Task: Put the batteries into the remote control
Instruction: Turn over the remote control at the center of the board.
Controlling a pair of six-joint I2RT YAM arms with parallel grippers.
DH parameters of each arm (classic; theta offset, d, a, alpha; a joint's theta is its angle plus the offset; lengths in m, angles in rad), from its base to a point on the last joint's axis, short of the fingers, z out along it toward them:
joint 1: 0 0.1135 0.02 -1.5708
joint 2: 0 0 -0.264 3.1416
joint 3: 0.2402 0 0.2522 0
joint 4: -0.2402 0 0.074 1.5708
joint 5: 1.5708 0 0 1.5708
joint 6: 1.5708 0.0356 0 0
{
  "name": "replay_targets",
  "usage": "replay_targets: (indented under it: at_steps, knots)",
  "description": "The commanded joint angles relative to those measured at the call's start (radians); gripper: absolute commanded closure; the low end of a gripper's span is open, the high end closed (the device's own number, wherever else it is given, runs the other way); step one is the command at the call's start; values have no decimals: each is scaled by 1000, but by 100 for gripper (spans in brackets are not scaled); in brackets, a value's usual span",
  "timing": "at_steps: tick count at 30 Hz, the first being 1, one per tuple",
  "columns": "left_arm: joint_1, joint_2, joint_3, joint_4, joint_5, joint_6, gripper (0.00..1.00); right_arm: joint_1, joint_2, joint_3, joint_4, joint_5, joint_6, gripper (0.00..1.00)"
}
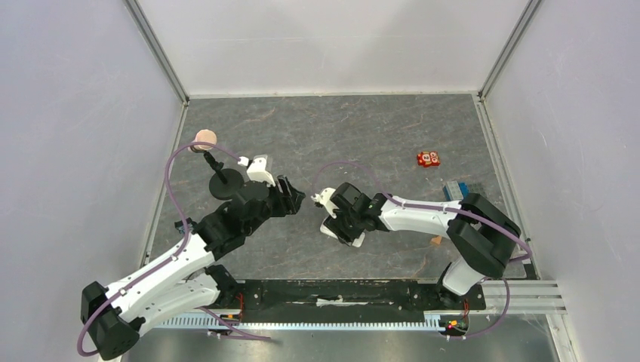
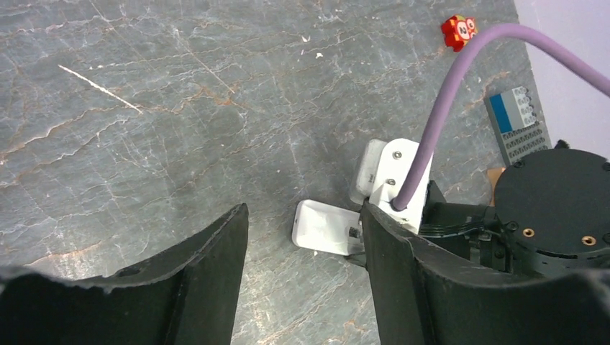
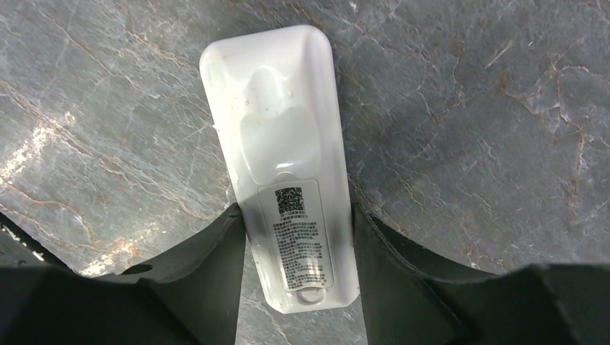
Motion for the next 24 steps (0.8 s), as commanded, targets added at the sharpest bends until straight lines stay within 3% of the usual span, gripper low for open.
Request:
replay_targets:
  at_steps: [1, 6, 14, 24]
  knots:
    - [-5, -38, -1, 45, 3, 55, 34, -10, 7, -5, 65, -4, 73, 65]
    - [-5, -49, -3, 52, 35, 28, 34, -51, -53, -14, 136, -63, 174, 70]
    - [-5, -48, 0, 105, 129, -40, 33, -172, -182, -51, 361, -373, 423, 70]
    - [-5, 67, 25, 149, 182, -155, 31, -176, -271, -116, 507, -408, 533, 69]
